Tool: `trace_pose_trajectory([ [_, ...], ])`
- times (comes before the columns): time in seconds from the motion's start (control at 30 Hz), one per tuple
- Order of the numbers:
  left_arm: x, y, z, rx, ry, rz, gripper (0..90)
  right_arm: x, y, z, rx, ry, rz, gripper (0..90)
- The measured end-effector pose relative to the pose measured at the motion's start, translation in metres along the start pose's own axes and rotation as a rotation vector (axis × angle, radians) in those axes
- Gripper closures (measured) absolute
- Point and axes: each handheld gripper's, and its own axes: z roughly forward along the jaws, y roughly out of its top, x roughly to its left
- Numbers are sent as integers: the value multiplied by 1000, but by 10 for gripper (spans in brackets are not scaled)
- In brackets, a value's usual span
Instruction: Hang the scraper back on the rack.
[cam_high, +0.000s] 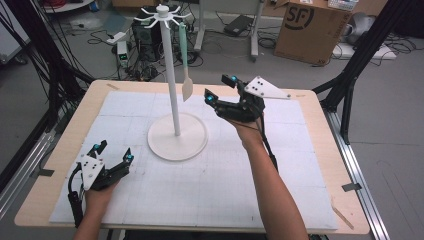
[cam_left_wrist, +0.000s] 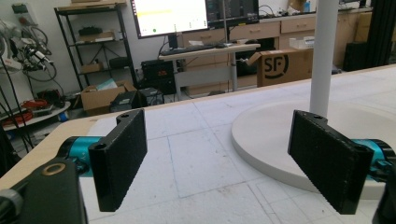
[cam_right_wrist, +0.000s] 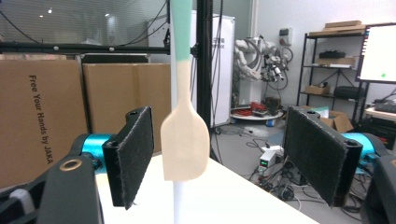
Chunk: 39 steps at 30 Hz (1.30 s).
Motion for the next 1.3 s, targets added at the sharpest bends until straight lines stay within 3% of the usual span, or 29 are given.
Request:
trace_pose_trajectory([
  [0.37,0,0,-1,1,1,2,203,1,-18,-46,-45,-46,2,272],
  [0.77,0,0,-1,-2,3,5,203,5,-47,-97,-50,-153,13,248],
  [0.9,0,0,-1,-4,4,7,203,7,-59,-112,-42,-213,34,249],
  [1.03,-1,0,-1,-7,7,4,203,11,-74,-127,-60,-288,29,237],
  [1.17,0,0,-1,-6,6,6,203,18,-91,-139,-47,-385,0,219],
  [1.3,-1,0,-1,-6,5,5,203,20,-105,-149,-41,-467,5,204],
])
